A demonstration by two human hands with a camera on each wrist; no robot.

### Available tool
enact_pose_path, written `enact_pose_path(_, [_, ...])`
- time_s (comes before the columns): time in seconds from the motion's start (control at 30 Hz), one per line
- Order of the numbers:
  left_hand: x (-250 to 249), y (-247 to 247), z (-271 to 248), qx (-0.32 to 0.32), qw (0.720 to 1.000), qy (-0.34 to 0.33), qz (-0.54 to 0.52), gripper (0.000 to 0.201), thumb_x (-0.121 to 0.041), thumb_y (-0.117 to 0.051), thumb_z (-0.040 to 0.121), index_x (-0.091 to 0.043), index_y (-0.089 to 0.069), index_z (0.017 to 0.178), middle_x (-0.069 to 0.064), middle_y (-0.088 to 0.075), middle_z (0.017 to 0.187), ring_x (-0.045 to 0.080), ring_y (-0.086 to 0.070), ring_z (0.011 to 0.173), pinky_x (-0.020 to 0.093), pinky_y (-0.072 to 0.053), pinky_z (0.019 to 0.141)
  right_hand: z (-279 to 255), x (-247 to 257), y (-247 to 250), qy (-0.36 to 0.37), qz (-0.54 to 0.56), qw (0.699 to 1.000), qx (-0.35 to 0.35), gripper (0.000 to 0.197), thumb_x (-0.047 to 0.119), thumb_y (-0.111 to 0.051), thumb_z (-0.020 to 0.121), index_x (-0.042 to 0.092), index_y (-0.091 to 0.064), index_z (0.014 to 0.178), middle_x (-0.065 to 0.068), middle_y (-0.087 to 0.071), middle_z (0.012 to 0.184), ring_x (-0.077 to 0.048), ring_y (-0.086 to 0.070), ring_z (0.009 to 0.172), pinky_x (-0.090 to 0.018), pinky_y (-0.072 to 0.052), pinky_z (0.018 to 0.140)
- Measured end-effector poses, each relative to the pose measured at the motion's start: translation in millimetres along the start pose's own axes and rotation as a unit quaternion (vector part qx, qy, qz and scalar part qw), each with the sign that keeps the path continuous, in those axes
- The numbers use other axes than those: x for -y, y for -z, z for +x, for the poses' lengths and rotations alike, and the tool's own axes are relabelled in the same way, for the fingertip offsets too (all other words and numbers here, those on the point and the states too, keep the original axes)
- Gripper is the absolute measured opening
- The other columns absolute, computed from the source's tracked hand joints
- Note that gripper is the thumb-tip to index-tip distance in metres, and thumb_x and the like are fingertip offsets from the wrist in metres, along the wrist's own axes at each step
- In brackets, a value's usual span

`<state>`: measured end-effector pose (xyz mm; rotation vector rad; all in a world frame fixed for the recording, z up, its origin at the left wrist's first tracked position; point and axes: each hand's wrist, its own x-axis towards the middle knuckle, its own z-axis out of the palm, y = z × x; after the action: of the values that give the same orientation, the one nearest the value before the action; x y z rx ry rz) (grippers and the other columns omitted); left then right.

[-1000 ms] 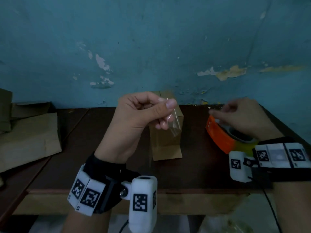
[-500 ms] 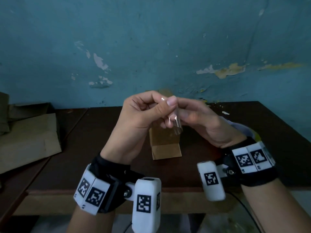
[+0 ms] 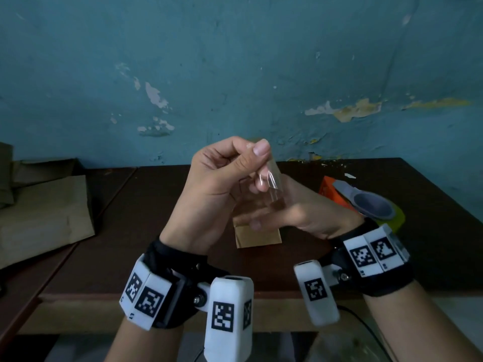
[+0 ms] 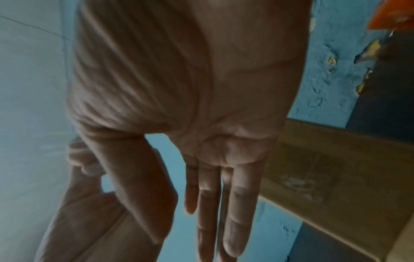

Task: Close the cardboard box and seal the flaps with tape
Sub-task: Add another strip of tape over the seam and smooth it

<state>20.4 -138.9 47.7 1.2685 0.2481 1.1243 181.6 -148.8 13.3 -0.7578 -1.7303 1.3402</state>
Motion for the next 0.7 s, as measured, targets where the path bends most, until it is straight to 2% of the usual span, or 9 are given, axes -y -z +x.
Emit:
enact_pose_path(0.07, [0,-1,0,-0.001,1.000,0.000,-0.009,0.021,-0.020,-0.069,0.086,-0.010,-0.060,0.070,0.004,-0.058,0.060,0.010,-0.052,0.046,0.017,-0.045,0.043,1,-3,-8,-0.022,0.012,1.000,-0.001,0.045,-0.023,-0.061,0.084,-0.005,-0.050,0.124,-0.015,-0.071,0.106,-0.024,-0.068,0.113,-0.043,-0.054,0.103])
enact_pose_path(0.17, [0,2,2,-0.003,1.000,0.000,-0.022,0.026,-0.026,-0.074,0.081,-0.008,-0.058,0.071,0.003,-0.056,0.060,0.010,-0.051,0.046,0.021,-0.046,0.043,2,-4,-18,-0.041,0.011,0.998,0.050,0.036,-0.022,-0.058,0.087,0.000,-0.064,0.114,0.002,-0.077,0.102,-0.007,-0.070,0.105,-0.026,-0.055,0.097])
enact_pose_path(0.2, [0,3,2,-0.003,1.000,-0.001,-0.024,0.028,-0.027,-0.075,0.081,-0.008,-0.057,0.072,0.003,-0.056,0.061,0.010,-0.051,0.046,0.021,-0.046,0.043,3,-5,-21,-0.043,-0.001,0.998,0.056,0.033,-0.020,-0.059,0.087,-0.003,-0.066,0.114,0.001,-0.076,0.103,-0.008,-0.070,0.105,-0.027,-0.054,0.098])
enact_pose_path(0.3, [0,6,3,-0.003,0.999,-0.009,-0.041,0.029,-0.029,-0.078,0.080,-0.009,-0.059,0.073,0.002,-0.057,0.062,0.009,-0.052,0.048,0.020,-0.047,0.046,8,-9,-24,-0.040,-0.025,0.999,0.021,0.027,-0.016,-0.063,0.086,-0.006,-0.067,0.111,-0.013,-0.075,0.106,-0.016,-0.069,0.104,-0.037,-0.052,0.100])
enact_pose_path(0.4, [0,7,2,-0.004,0.999,-0.010,-0.047,0.029,-0.027,-0.077,0.080,-0.007,-0.057,0.073,0.002,-0.058,0.061,0.008,-0.052,0.048,0.018,-0.046,0.048,10,-11,-27,-0.032,-0.019,0.999,-0.036,0.029,-0.017,-0.065,0.085,0.008,-0.068,0.099,0.003,-0.076,0.092,-0.008,-0.069,0.095,-0.029,-0.053,0.093])
enact_pose_path(0.47, [0,9,3,-0.006,0.999,-0.012,-0.045,0.031,-0.028,-0.079,0.079,-0.007,-0.057,0.074,0.002,-0.058,0.061,0.009,-0.053,0.048,0.018,-0.046,0.048,13,-12,-26,-0.024,-0.044,0.997,-0.060,0.027,-0.012,-0.069,0.086,0.015,-0.071,0.091,0.006,-0.075,0.088,-0.010,-0.068,0.094,-0.033,-0.051,0.093])
enact_pose_path(0.57, [-3,16,4,-0.021,0.998,-0.020,-0.048,0.029,-0.027,-0.080,0.077,-0.009,-0.058,0.073,0.001,-0.058,0.062,0.007,-0.052,0.047,0.016,-0.046,0.046,15,-15,-19,-0.001,-0.070,0.996,-0.046,0.003,-0.004,-0.068,0.092,-0.006,-0.070,0.090,-0.014,-0.073,0.089,-0.022,-0.069,0.091,-0.041,-0.051,0.093])
enact_pose_path(0.6, [-5,20,4,-0.025,0.998,-0.026,-0.042,0.028,-0.028,-0.080,0.077,-0.011,-0.058,0.071,0.000,-0.058,0.062,0.006,-0.051,0.048,0.016,-0.045,0.048,15,-14,-16,-0.004,-0.077,0.996,-0.046,0.006,-0.003,-0.067,0.093,-0.007,-0.069,0.090,-0.016,-0.072,0.089,-0.022,-0.069,0.090,-0.039,-0.052,0.091])
enact_pose_path(0.7, [-10,34,5,-0.038,0.998,-0.040,-0.014,0.029,-0.033,-0.084,0.076,-0.014,-0.061,0.072,-0.003,-0.058,0.064,0.006,-0.049,0.054,0.016,-0.044,0.054,9,-9,-5,-0.027,-0.087,0.993,-0.073,0.004,0.002,-0.070,0.091,0.001,-0.072,0.087,-0.010,-0.074,0.086,-0.014,-0.071,0.085,-0.025,-0.055,0.084])
